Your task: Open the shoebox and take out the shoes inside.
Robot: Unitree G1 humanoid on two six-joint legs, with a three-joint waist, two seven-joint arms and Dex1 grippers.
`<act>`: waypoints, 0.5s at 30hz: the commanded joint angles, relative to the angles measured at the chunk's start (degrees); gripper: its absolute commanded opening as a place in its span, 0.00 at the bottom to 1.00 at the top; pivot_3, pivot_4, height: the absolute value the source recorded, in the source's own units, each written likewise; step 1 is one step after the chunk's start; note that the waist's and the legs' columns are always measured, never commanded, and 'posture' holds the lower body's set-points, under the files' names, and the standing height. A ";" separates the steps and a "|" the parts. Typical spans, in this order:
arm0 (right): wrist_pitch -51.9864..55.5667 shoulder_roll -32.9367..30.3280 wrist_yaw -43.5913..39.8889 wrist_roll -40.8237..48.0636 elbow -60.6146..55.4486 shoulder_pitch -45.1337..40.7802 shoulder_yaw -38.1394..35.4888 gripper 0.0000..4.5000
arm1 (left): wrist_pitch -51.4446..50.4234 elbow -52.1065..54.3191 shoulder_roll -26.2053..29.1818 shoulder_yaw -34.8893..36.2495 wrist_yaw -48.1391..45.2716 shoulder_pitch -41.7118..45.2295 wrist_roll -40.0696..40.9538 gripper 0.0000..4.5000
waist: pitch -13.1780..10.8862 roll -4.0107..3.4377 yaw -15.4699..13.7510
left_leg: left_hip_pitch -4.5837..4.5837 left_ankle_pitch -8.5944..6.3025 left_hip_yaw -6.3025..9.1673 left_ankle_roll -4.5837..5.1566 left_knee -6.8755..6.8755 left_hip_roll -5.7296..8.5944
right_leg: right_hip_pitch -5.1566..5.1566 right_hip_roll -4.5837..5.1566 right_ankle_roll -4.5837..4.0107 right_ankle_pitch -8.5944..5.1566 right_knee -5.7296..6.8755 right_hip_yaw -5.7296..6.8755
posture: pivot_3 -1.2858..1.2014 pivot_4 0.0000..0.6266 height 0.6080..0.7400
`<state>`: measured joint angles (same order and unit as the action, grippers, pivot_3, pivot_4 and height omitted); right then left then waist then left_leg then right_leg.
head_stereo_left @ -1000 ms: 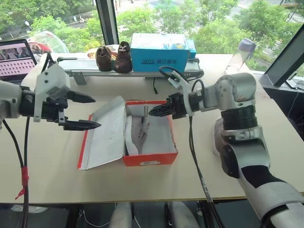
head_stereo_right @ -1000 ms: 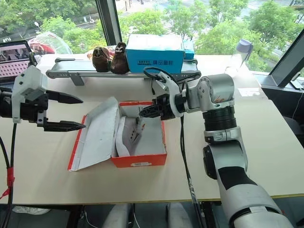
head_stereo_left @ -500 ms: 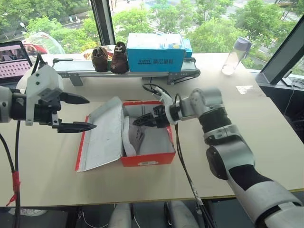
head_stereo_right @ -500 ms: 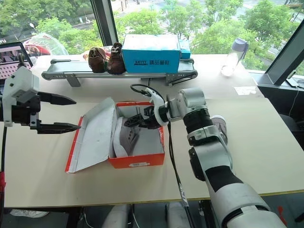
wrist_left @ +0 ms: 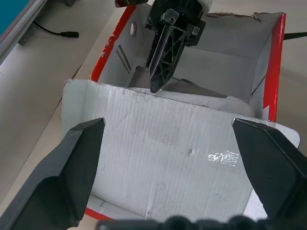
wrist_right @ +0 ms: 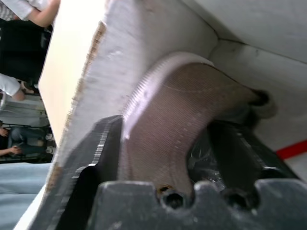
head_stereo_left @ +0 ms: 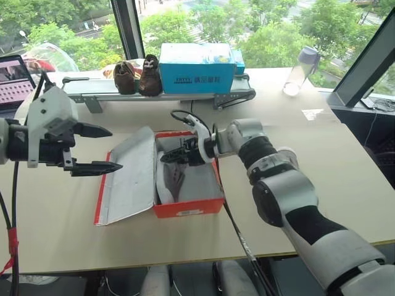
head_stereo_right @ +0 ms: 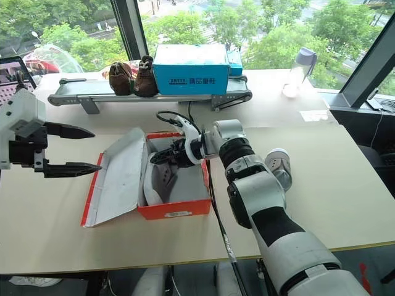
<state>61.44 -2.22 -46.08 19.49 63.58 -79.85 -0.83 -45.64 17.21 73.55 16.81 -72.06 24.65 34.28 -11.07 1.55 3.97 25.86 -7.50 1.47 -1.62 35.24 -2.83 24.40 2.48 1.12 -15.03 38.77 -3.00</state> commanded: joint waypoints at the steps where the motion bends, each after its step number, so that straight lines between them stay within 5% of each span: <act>1: -0.11 -0.21 -0.67 1.33 -1.02 -2.67 -2.82 0.29 | 0.17 0.98 1.00 1.81 0.59 0.24 0.73 1.00 | 0.00 0.00 0.00 | 0.00 0.00 0.00 0.00 0.00 0.00 | 0.00 0.00 0.00 0.00 0.00 0.00 | 0.52 0.24 1.00; 5: 1.73 -1.79 -0.16 1.64 -2.24 -3.77 -4.74 0.00 | 1.53 -0.06 0.47 -0.11 0.71 1.10 -0.07 1.00 | 0.00 0.00 -0.01 | 0.00 0.00 0.00 0.00 -0.03 0.00 | 0.00 0.00 0.00 0.00 -0.02 0.00 | 0.52 0.24 1.00; 15: 19.42 -6.97 2.79 7.48 -19.78 -5.44 -9.98 0.00 | 4.00 -2.57 -1.25 -5.69 0.40 5.39 -0.82 1.00 | 0.00 0.00 -0.30 | 0.05 0.00 0.00 0.00 -0.06 0.01 | 0.04 0.01 -0.01 0.00 -0.04 0.00 | 0.52 0.24 1.00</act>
<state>76.73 -7.98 -44.10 23.55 50.03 -82.34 -7.40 -43.21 14.85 72.06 10.90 -71.48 28.64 33.90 -11.07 1.54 3.67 25.93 -7.50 1.48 -1.62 35.17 -2.83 24.44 2.49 1.11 -15.02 38.71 -2.99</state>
